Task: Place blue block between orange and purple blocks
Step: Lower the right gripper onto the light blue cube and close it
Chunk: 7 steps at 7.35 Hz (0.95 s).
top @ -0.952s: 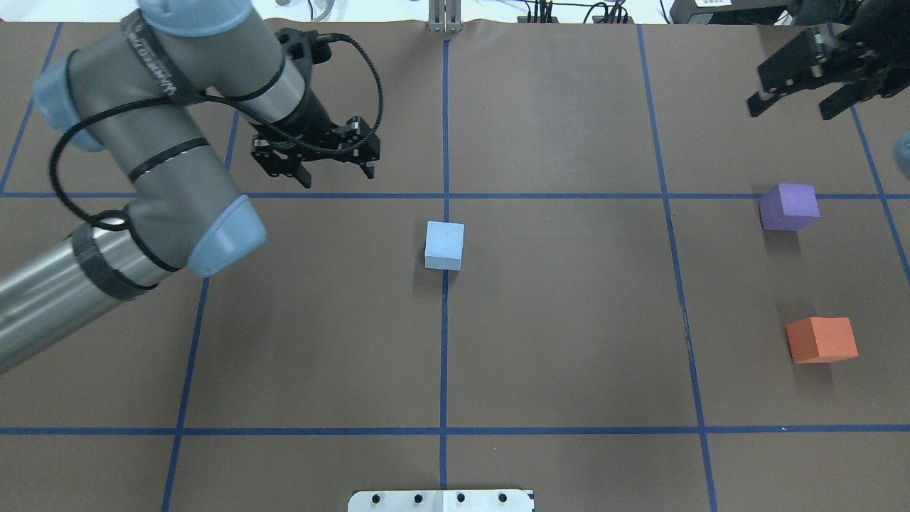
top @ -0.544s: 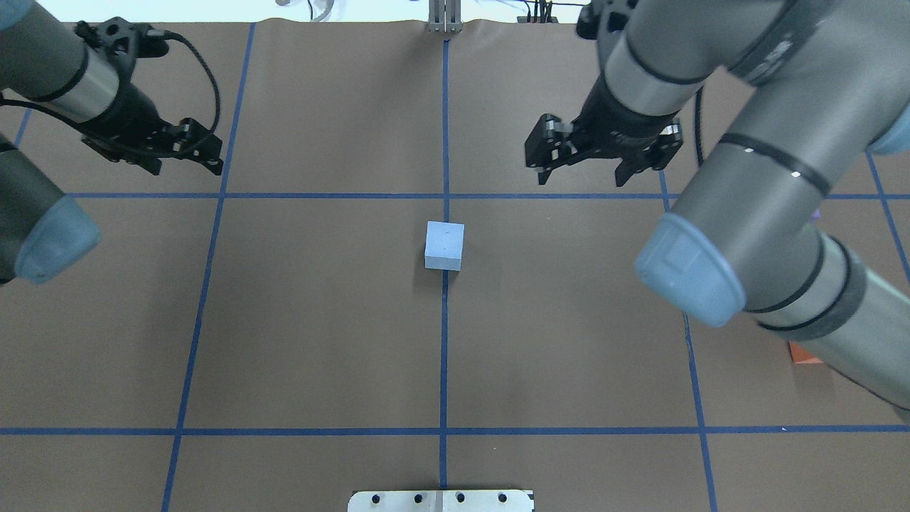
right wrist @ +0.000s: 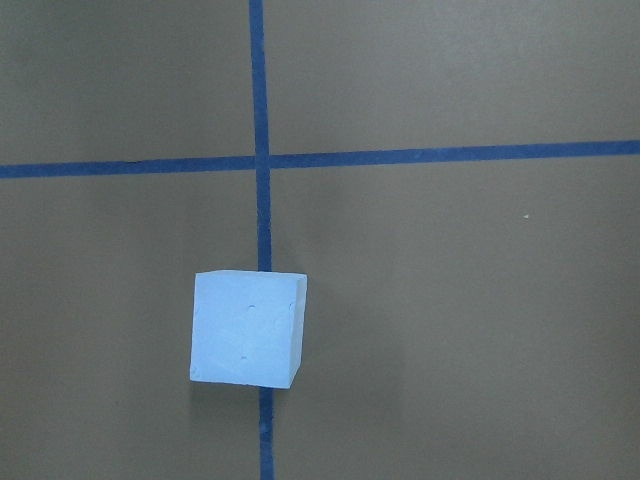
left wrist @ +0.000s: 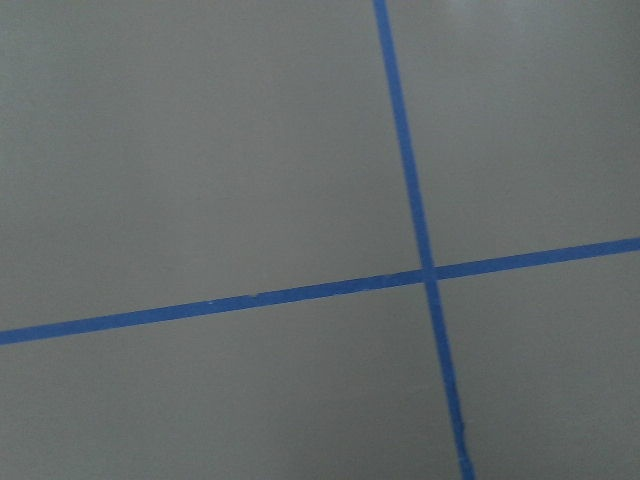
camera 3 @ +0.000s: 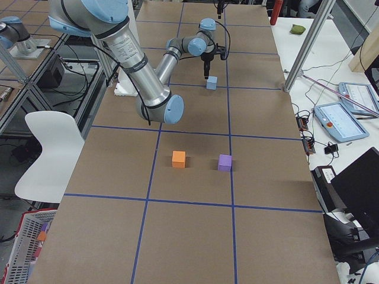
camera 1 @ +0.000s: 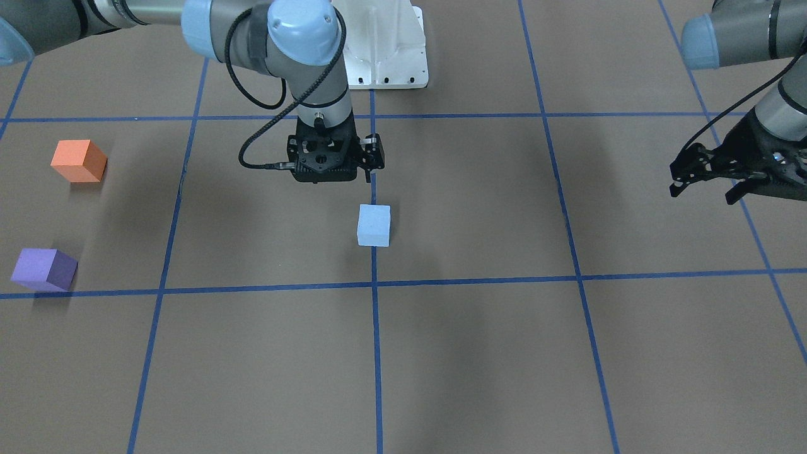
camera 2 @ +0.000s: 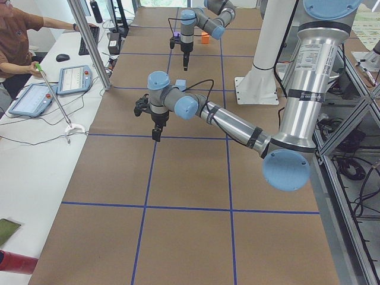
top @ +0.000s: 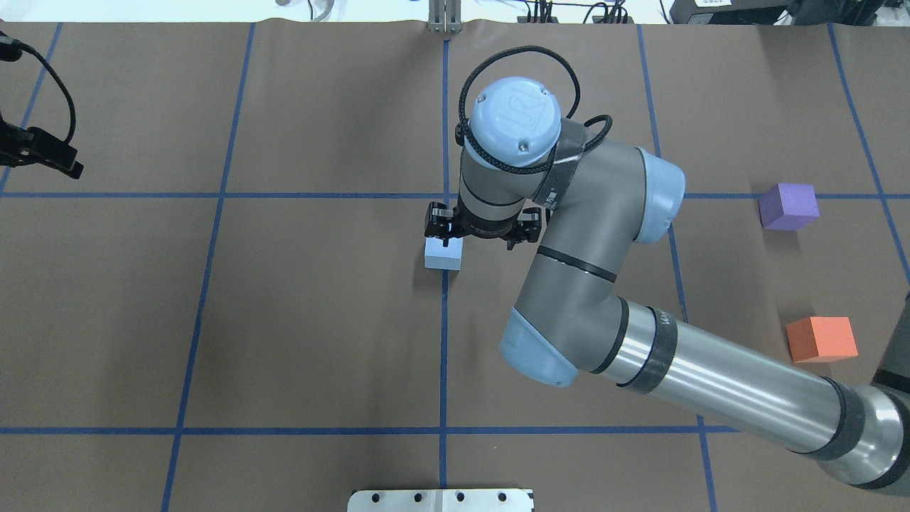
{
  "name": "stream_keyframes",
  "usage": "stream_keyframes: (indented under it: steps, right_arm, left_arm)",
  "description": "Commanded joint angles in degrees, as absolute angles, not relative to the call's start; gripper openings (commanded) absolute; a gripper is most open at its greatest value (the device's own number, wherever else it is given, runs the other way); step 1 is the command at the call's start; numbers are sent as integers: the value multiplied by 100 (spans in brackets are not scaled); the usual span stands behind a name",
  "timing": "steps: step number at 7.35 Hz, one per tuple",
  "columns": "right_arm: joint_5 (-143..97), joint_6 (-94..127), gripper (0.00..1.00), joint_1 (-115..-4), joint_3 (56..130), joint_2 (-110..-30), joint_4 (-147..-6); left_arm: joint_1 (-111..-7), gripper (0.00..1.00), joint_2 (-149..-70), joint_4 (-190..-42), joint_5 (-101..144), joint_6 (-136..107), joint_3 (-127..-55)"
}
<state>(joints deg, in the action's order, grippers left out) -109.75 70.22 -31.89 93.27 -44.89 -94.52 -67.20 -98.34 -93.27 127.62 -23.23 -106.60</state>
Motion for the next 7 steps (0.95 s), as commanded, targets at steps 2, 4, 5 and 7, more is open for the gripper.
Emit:
stream_keyframes:
  steps: [2,4,5,7]
  right_arm:
    - [-10706,7163,100,-2936,8045,-3922,-8833]
    - [-10644,7154,100,-2927,7911,-3885,-8746]
    - [-10635,7146,100,-2927,7788,-3867,-8702]
    - [-10530,7119,100,-2927,7560,-3867,-8448]
  left_arm:
    - [-6820,100,-9712,-9351,12727,-1986,-10494]
    - [-6820,100,-9703,-9378,12727,-1978,-10407]
    - [-6820,100,-9694,-9395,12727,-1978,-10380]
    - [-6820,100,-9572,-9483,12727,-1873,-10362]
